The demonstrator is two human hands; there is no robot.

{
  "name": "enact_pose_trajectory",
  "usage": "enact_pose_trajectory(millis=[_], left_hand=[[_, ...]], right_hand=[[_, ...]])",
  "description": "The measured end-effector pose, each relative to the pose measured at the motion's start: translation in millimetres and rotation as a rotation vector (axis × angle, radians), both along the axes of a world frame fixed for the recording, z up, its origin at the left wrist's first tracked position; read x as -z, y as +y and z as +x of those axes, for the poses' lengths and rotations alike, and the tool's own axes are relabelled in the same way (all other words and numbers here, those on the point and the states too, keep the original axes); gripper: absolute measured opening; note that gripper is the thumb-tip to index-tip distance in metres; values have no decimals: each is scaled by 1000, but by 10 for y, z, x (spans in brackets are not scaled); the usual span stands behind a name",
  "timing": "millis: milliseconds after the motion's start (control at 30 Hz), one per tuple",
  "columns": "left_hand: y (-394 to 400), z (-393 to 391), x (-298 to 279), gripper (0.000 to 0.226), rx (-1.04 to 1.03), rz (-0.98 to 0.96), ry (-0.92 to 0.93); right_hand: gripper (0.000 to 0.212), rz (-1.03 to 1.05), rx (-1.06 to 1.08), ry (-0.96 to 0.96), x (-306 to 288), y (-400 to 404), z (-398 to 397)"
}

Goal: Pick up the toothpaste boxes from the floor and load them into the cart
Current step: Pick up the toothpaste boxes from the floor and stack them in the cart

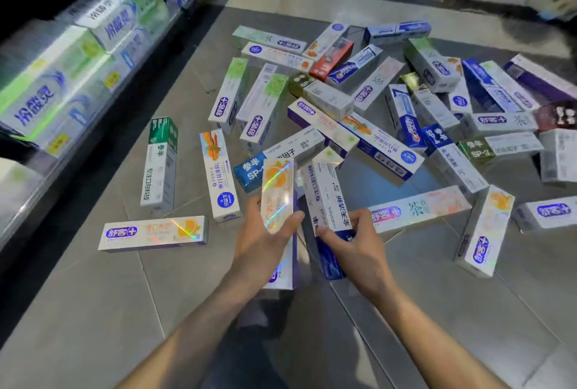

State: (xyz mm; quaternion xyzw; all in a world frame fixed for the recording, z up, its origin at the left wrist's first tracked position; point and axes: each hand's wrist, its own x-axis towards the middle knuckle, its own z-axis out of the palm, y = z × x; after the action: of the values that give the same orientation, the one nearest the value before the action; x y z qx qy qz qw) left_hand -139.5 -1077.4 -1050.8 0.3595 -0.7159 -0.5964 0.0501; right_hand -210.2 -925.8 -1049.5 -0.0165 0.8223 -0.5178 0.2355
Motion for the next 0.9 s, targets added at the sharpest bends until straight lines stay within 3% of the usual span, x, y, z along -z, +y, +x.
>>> enact_pose_trajectory(millis=[167, 300, 467, 600, 733, 900], left_hand=[[-123, -211, -1545, 42, -21, -27, 142], [-114, -285, -3463, 45, -60, 14, 356], [141, -200, -6136, 49, -51, 23, 523], [440, 53, -7885, 47, -18, -5, 563], [686, 238, -9009, 47, 29, 23, 621], [997, 424, -9688, 39, 100, 103, 657]], right_hand=[[47, -268, -47, -7, -1612, -66, -225], [62, -397, -142, 16, -3532, -36, -361], [62, -515, -143, 41, -6139, -1, -129], [53, -534, -142, 125, -7879, 263, 179], [47, -539, -135, 193, -9014, 587, 437], [42, -605, -83, 213, -9764, 944, 726]])
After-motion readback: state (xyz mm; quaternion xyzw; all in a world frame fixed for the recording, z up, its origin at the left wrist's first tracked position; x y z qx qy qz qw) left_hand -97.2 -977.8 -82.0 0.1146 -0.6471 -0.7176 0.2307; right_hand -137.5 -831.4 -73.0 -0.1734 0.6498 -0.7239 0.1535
